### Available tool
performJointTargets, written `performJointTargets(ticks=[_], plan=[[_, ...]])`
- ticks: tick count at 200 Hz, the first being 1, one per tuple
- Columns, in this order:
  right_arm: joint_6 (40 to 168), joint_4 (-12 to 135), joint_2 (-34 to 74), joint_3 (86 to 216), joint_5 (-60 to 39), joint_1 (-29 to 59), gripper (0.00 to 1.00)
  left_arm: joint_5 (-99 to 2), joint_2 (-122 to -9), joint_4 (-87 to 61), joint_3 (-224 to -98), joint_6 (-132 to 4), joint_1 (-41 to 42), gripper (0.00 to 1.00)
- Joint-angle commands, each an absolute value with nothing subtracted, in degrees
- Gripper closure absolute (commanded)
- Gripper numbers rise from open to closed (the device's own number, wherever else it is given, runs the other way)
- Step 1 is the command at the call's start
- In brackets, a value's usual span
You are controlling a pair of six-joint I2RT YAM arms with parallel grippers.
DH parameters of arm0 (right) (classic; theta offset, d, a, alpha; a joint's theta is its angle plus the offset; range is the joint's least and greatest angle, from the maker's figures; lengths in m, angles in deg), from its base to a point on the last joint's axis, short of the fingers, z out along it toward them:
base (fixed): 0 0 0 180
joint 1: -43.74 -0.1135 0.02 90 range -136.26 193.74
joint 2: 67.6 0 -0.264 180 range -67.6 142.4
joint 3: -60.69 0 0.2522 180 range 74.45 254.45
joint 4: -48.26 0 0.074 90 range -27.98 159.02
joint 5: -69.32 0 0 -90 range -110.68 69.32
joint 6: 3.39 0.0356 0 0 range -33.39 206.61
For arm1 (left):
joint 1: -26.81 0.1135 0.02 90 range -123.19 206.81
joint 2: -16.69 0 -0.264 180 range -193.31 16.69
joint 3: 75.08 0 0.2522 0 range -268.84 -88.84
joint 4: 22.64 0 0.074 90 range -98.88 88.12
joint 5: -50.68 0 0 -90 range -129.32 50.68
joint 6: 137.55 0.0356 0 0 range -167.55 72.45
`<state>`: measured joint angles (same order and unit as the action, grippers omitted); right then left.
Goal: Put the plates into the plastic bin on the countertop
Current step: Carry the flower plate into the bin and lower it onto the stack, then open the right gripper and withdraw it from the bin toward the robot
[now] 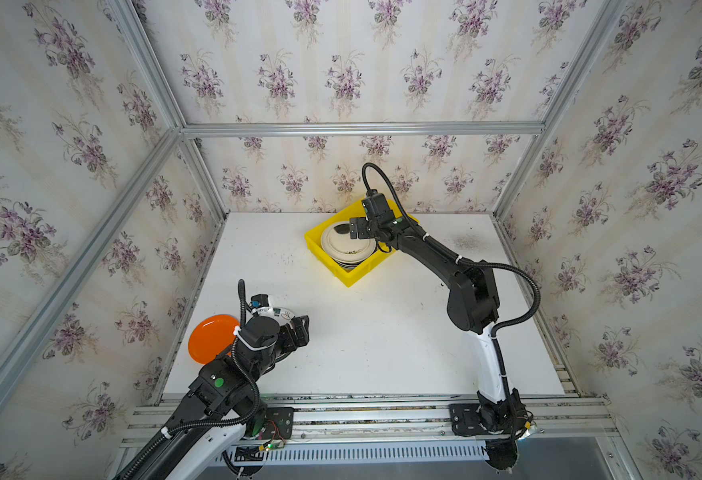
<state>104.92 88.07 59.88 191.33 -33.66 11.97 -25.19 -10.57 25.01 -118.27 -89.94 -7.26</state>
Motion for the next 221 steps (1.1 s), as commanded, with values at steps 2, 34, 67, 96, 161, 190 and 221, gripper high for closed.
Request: performJointTargets(ticks=[2,34,67,96,161,190,221], plan=[[100.6,85.4,56.4,187.7,-36.7,11.1,0.01,-23.6,-10.0,25.6,-117.3,-94.1,-7.2,0.00],[100.1,82.8,51.5,180.7,-37.9,10.5,0.01,-23.6,-7.0,25.7,-116.5,-93.8,-7.2,0.00],[100.1,80.6,46.5,174.1,-40.6,9.3,0.01,-22.6,-3.0,26.7,-115.2,-92.9,-7.2,0.00],[100.9,79.5,42.0,168.2,-43.0,8.3,0.01,-21.8,-2.9,29.2,-116.0,-91.3,-7.1,0.00],[103.1,73.7,29.0,151.6,-38.8,7.6,0.01,-23.9,-5.8,34.0,-116.3,-93.1,-7.1,0.00],[105.3,70.4,24.4,144.0,-36.8,7.6,0.01,-24.8,-8.2,34.0,-115.6,-94.1,-7.1,0.00],[106.6,68.0,20.6,138.7,-34.7,7.6,0.01,-23.8,-9.3,34.3,-114.6,-97.6,-7.1,0.00]])
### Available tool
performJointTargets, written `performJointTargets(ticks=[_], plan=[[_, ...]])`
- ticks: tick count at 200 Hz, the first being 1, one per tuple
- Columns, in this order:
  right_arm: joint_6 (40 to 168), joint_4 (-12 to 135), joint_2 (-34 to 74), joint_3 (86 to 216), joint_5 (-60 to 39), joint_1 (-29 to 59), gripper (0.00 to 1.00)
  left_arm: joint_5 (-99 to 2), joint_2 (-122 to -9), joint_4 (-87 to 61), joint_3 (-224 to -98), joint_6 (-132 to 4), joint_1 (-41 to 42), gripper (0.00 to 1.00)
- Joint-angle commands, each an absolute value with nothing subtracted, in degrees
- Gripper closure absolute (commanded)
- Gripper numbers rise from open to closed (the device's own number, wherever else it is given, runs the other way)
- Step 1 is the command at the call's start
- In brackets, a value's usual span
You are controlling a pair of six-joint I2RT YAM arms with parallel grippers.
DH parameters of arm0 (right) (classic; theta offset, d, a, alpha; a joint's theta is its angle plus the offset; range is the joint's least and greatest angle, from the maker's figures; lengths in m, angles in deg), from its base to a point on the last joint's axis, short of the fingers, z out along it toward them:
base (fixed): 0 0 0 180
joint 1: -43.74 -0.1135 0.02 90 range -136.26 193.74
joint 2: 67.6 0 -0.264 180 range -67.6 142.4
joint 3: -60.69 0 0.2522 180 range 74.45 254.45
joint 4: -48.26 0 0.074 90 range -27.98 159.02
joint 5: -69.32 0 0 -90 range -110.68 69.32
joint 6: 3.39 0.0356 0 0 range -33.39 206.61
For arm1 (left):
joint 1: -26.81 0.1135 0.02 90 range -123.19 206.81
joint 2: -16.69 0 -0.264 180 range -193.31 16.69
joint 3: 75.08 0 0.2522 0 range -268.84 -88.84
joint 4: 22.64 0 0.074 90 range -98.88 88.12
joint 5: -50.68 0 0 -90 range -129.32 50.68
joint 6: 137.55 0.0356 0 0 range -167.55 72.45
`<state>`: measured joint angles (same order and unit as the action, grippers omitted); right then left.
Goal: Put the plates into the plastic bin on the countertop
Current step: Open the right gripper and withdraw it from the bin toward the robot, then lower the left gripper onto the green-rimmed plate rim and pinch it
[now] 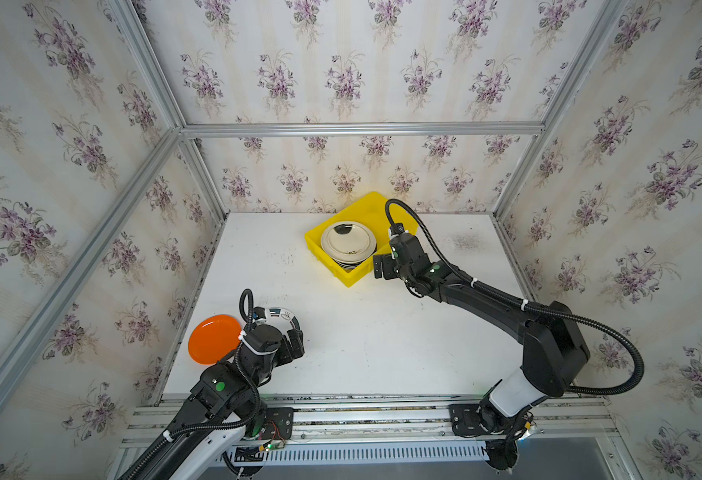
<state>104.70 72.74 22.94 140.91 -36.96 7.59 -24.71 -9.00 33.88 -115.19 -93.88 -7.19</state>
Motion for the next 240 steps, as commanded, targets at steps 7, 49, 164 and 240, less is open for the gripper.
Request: performJointTargets(ticks=[7,49,164,240], plan=[[106.8,67.8,19.8,138.0,-34.1,7.6,0.01,-23.1,-9.1,34.4,-114.2,-98.9,-7.1,0.00],[108.7,67.3,15.9,134.9,-29.6,7.6,0.01,-19.5,-7.8,38.2,-112.4,-107.2,-7.1,0.00],[111.8,63.1,10.1,127.6,-27.4,7.6,0.01,-17.9,-0.7,44.4,-106.7,-122.7,-6.7,0.00],[111.9,62.1,10.8,127.0,-28.1,7.7,0.01,-16.8,-4.8,42.0,-104.9,-123.5,-5.8,0.00]])
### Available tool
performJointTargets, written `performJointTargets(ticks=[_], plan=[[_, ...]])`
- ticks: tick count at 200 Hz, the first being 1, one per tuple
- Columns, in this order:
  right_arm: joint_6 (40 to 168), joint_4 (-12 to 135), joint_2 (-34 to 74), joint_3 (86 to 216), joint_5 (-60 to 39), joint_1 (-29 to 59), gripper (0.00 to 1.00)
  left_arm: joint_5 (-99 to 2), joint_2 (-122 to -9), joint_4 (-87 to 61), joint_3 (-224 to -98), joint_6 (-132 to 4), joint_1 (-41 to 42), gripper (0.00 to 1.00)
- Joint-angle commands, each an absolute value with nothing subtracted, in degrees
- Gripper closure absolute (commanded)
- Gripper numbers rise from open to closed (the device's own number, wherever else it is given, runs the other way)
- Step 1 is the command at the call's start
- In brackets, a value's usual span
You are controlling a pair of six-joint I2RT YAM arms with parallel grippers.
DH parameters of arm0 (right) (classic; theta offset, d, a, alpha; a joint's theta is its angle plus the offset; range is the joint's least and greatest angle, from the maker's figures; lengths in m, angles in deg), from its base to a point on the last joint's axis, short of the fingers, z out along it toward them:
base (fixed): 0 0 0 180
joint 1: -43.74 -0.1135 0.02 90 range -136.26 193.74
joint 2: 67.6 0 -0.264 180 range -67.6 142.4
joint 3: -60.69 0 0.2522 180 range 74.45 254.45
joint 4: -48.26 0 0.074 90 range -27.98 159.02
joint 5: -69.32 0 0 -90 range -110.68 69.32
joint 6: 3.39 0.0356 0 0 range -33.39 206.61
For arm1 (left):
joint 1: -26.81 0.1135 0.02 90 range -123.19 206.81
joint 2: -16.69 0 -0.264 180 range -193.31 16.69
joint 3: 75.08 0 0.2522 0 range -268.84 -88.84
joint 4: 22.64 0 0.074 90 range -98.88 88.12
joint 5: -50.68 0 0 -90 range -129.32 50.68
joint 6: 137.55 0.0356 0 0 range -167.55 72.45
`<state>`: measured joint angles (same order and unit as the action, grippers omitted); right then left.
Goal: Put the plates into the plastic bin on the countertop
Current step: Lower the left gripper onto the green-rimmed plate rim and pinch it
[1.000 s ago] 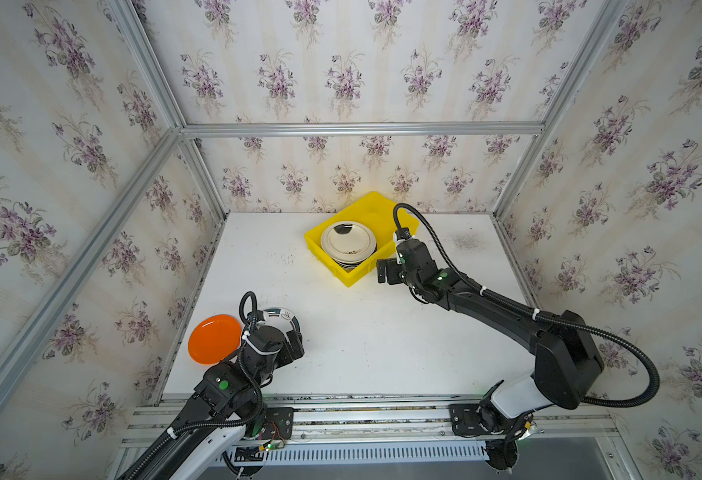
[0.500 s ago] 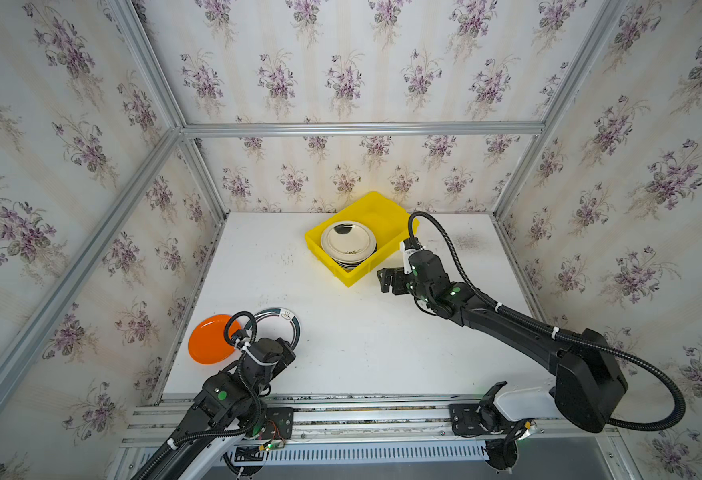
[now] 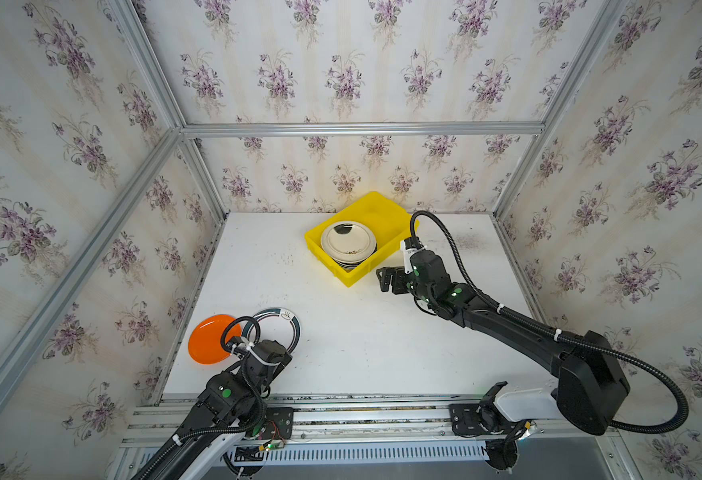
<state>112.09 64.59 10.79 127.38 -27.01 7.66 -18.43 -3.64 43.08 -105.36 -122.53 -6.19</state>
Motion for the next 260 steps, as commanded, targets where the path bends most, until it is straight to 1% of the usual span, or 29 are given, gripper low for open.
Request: performJointTargets(ticks=[1,52,99,122,182,186,194,199,260], plan=[[112.0,62.1,10.8,126.9,-28.1,7.7,0.01,-16.8,-4.9,41.9,-104.9,-123.5,-5.8,0.00],[112.7,61.2,11.5,126.3,-27.5,7.7,0.01,-17.8,-9.1,36.5,-103.8,-120.8,-3.9,0.00],[115.4,58.6,12.0,123.9,-26.7,7.7,0.01,-25.8,-14.3,26.2,-100.7,-116.6,1.8,0.01],[115.4,58.5,12.0,123.7,-26.8,7.7,0.01,-27.5,-16.6,23.9,-101.3,-112.6,3.8,0.02],[116.0,58.3,13.7,123.8,-26.5,7.7,0.01,-28.0,-22.0,18.1,-102.0,-106.8,6.1,0.16],[116.0,58.3,13.8,123.8,-26.4,7.7,0.01,-28.1,-22.4,17.6,-102.0,-106.1,6.1,0.19],[116.1,58.3,13.9,123.8,-26.3,7.7,0.01,-28.2,-23.3,16.7,-102.2,-104.9,6.3,0.28],[116.1,58.3,14.0,123.8,-26.3,7.7,0.01,-28.2,-23.9,16.5,-102.4,-104.4,6.5,0.32],[117.1,57.4,15.9,123.4,-25.2,7.8,0.01,-30.0,-30.2,12.8,-101.9,-102.7,8.4,0.34]])
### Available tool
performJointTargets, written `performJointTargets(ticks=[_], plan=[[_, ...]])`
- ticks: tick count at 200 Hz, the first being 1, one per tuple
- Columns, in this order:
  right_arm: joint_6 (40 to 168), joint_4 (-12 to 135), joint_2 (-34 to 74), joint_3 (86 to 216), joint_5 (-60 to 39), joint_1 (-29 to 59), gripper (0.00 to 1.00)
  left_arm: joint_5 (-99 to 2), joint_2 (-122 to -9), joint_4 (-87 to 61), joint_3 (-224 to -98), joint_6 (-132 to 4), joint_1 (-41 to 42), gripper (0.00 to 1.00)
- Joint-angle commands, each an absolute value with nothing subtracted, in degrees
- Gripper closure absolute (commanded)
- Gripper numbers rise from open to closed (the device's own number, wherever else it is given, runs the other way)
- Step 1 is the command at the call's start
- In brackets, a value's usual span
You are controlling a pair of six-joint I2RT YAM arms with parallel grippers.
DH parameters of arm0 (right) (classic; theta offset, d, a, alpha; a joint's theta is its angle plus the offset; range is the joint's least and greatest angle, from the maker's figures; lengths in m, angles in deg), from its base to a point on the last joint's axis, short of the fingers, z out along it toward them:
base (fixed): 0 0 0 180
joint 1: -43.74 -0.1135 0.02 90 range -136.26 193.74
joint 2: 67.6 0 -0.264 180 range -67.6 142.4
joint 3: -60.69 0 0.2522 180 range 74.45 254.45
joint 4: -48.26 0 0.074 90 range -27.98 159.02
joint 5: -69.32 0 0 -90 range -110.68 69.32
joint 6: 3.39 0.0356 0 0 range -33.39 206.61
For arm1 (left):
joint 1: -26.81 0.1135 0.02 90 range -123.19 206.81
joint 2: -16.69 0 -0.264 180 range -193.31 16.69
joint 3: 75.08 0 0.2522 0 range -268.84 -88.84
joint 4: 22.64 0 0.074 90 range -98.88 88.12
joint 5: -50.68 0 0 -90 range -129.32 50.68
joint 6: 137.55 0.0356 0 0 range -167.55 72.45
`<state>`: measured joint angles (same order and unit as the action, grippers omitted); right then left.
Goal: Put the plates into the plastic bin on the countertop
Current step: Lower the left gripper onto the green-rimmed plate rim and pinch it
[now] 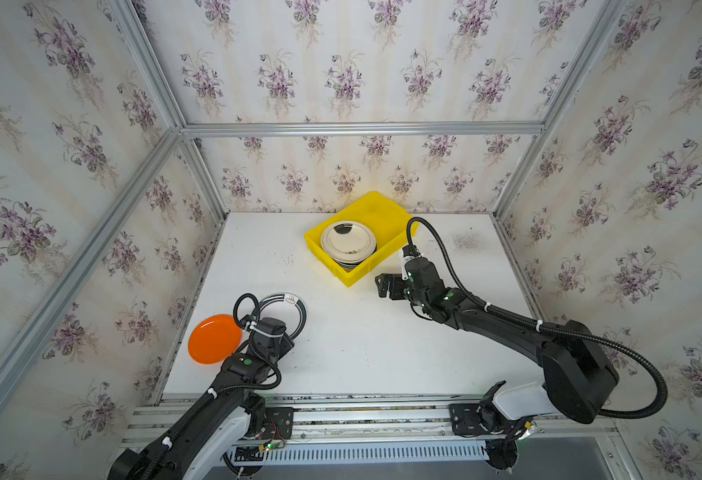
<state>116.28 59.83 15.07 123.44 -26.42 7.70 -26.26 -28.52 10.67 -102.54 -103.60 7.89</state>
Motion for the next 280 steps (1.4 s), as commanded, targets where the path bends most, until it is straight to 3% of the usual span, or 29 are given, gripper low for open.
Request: performJointTargets(ticks=[1,46,77,101,280], plan=[[117.2,57.3,15.9,123.3,-25.2,7.7,0.01,-30.0,-30.2,12.8,-101.9,-102.6,8.4,0.34],[117.5,56.8,17.6,123.6,-24.4,7.7,0.01,-29.9,-30.2,12.2,-101.8,-102.3,9.0,0.44],[117.4,56.8,18.4,124.2,-24.3,7.8,0.01,-30.3,-30.2,12.1,-101.7,-102.2,9.1,0.76],[117.6,56.8,18.8,124.4,-24.4,7.7,0.01,-30.4,-30.2,12.0,-101.7,-102.3,9.2,0.68],[117.5,58.0,18.2,124.5,-25.2,7.7,0.01,-34.2,-32.0,8.6,-102.4,-100.9,9.8,0.78]])
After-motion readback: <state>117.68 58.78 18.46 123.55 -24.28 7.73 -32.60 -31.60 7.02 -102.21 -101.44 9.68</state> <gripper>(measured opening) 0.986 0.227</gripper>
